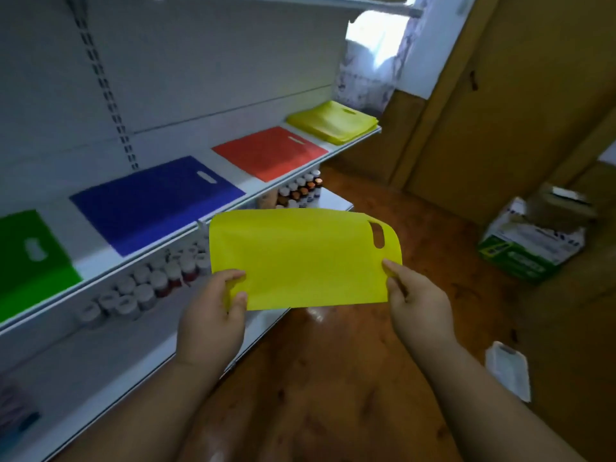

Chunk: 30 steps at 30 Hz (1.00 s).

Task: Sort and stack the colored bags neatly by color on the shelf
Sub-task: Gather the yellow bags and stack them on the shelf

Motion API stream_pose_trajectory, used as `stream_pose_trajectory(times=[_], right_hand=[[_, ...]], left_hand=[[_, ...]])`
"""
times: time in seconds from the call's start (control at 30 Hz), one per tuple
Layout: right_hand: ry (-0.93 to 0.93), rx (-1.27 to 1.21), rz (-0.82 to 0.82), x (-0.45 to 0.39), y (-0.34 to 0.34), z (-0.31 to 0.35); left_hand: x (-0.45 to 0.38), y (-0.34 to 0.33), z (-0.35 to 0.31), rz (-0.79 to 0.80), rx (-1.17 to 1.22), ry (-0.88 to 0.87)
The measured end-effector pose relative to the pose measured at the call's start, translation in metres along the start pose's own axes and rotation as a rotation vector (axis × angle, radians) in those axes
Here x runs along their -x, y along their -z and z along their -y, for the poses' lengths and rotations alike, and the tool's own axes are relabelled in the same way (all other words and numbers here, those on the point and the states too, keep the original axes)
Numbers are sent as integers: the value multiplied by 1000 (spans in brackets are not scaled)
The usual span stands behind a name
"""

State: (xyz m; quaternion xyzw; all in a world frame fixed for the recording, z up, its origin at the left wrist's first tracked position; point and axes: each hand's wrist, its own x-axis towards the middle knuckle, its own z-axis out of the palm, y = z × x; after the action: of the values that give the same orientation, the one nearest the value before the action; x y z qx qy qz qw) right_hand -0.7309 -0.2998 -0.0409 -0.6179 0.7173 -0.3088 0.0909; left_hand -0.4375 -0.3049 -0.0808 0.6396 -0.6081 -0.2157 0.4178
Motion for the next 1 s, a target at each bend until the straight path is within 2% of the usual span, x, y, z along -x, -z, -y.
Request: stream_pose_trajectory(times=[0.23,0.43,0.67,0.77,0.9,1.0], right_hand=[[-53,-27,0,-95,-7,-58],[-113,7,-17,-193,-18,-81],[-146,93,-187,-297,9,-143],[-167,94,-184,-340,7,-182],[-87,73,-126,-429,3,-237],[-43,41,-59,-496,1,-259]], left_hand=[[-73,-83,-20,55,-48,38],[-189,-143,-39,118,-43,-25],[-304,-243,-102,175,17,-168],[-336,-295,-116,175,35,-148],[-378,-361,-135,128,-9,-77],[-405,-385,-157,66,-17,-9]])
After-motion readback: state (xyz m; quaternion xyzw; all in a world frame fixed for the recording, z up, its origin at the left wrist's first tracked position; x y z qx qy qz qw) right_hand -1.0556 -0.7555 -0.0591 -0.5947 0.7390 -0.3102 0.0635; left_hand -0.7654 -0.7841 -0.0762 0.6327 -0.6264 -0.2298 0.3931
